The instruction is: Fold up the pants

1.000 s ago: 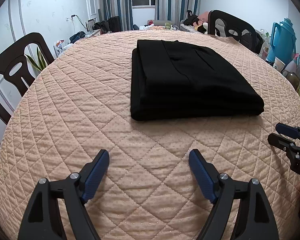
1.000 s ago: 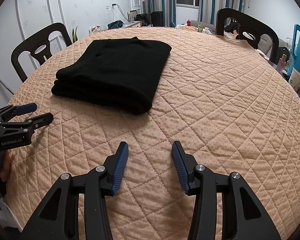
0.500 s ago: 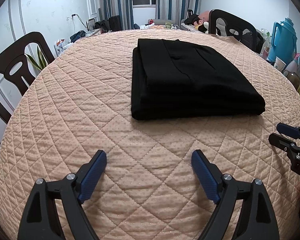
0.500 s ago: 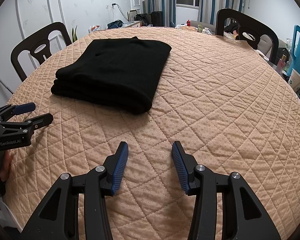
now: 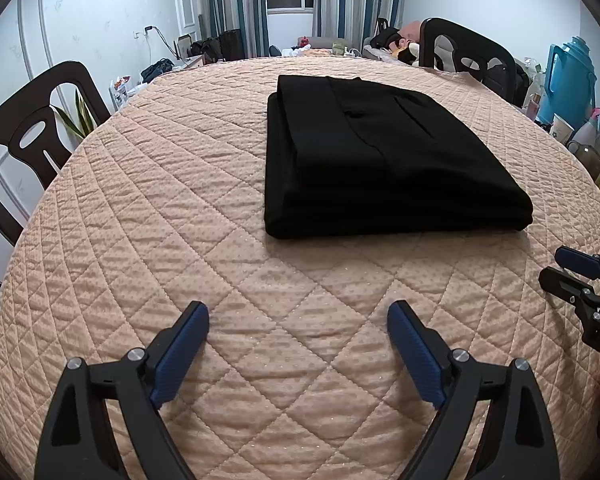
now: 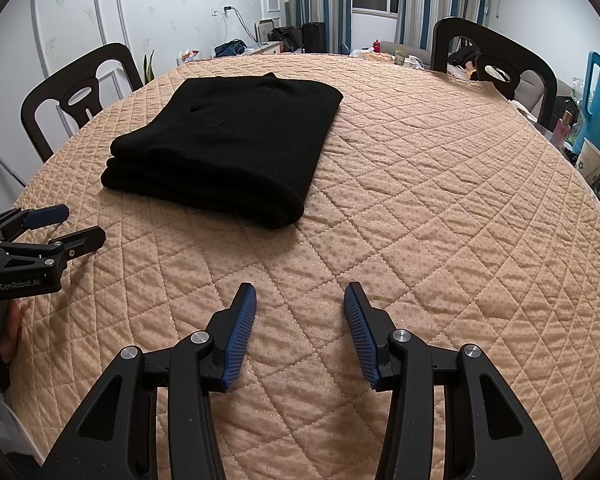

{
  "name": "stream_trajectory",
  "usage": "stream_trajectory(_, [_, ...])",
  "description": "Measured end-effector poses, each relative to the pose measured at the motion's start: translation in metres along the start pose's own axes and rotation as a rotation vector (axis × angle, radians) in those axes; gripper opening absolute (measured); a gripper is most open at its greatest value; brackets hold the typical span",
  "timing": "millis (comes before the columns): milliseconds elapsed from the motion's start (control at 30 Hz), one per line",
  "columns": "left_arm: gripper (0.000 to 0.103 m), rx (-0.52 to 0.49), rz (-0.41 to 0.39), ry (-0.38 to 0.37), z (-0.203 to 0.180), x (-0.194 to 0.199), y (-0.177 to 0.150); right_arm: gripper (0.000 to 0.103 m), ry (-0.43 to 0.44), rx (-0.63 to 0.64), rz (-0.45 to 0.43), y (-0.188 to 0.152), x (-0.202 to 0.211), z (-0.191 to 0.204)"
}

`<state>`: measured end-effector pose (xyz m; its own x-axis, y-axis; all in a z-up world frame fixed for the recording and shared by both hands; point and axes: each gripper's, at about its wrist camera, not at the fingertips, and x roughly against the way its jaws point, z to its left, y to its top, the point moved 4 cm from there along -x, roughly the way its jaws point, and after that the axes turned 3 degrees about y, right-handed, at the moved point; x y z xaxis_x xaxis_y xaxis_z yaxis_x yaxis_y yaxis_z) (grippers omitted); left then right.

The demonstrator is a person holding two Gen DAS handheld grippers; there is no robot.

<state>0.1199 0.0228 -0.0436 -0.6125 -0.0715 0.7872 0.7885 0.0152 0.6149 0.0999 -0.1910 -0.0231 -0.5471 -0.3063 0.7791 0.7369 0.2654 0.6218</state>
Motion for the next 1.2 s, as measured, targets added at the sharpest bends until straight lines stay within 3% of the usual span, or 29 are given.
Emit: stream_trajectory(1200, [0.103,0.0,0.021,0.002,0.0041,-0.0039,0.0034,0.048,-0.011,0.007,0.003,0.0005,0.0015,-0.0003])
